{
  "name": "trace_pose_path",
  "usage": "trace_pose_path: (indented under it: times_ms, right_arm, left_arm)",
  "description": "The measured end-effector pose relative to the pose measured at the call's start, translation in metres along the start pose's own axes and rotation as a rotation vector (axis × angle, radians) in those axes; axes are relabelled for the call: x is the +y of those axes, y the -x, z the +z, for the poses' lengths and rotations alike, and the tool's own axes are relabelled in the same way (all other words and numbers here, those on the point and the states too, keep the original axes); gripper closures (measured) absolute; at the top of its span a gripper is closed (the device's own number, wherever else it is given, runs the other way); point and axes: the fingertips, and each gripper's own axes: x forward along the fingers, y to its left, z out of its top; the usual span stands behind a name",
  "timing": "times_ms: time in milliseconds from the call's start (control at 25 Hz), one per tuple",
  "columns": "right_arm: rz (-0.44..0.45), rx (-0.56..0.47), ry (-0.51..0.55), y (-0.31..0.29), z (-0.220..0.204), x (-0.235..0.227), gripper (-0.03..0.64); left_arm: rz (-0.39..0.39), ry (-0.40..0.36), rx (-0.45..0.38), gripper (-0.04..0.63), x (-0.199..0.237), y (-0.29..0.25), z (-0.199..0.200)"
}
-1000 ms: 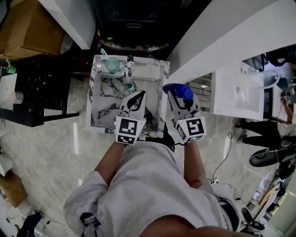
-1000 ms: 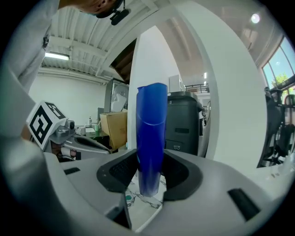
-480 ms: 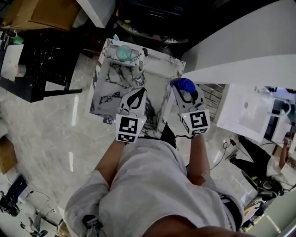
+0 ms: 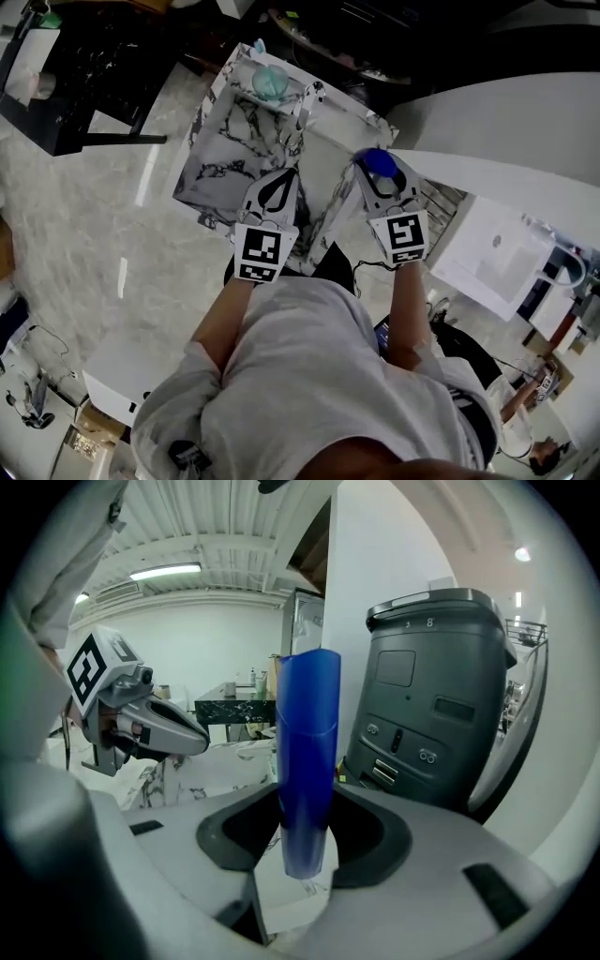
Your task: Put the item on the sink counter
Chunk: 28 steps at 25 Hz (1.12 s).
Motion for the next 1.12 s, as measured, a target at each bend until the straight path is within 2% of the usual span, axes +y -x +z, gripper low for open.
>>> trace_pose_path:
  times_ms: [640,1120]
  right_arm:
    - [0.203,0.031,0.116,-0.049,-0.015,0.007,0.459]
    - [0.292,0.073,0.185,-0.077,-0.027,0.005,0.458]
  left_arm:
    - [0.196,0.131,0.004,0.584,0.012,0.007,-0.024]
    - [0.323,0.220,-0.010,0.586,0.018,0.023,-0.037]
